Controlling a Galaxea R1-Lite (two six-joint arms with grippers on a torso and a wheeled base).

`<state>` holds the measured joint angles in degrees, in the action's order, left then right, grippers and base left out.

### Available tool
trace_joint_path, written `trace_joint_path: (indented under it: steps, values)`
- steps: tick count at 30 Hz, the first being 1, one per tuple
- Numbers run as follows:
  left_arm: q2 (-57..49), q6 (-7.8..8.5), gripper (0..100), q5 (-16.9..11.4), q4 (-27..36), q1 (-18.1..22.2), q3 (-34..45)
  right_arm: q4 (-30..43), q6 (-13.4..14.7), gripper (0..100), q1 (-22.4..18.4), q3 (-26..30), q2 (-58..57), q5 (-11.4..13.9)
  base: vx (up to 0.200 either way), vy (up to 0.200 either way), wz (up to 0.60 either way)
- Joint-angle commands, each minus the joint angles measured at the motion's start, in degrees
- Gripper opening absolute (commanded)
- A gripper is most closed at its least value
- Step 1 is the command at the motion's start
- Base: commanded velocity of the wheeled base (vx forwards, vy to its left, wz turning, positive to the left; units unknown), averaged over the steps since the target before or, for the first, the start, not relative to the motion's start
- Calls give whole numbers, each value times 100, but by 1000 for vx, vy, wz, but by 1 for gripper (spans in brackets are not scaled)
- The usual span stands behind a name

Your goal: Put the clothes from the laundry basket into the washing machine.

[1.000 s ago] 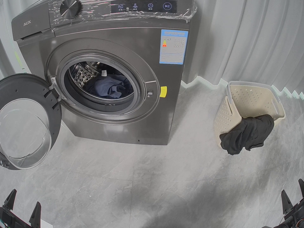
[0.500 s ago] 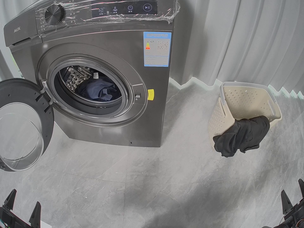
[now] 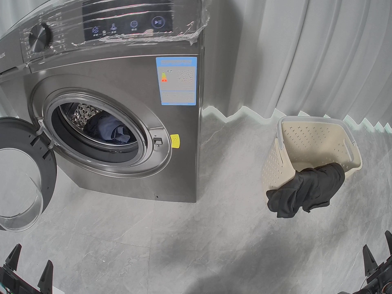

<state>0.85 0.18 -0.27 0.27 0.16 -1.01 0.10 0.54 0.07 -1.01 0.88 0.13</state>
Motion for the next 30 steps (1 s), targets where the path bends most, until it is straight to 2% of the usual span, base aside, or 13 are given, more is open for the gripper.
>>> trace_joint_path:
  steps: [1, 12, 18, 27, 30]
  values:
    - [-85, -1, 100, 0, 0, 2, 92, -1, -1, 100, 1, 92, -88, 4, 200, -200, 0]
    - [-85, 17, 100, 18, 0, 2, 92, -1, -1, 100, 1, 92, -88, 4, 200, -200, 0]
    - [-85, 8, 100, 18, 8, 2, 92, -1, -1, 100, 1, 92, -88, 4, 0, 0, 0]
    - [-85, 26, 100, 0, 0, 2, 92, -1, -1, 100, 1, 92, -88, 4, -200, 0, 0]
    - [-85, 8, 100, 0, 0, 2, 92, -1, -1, 100, 1, 92, -88, 4, 0, 0, 0]
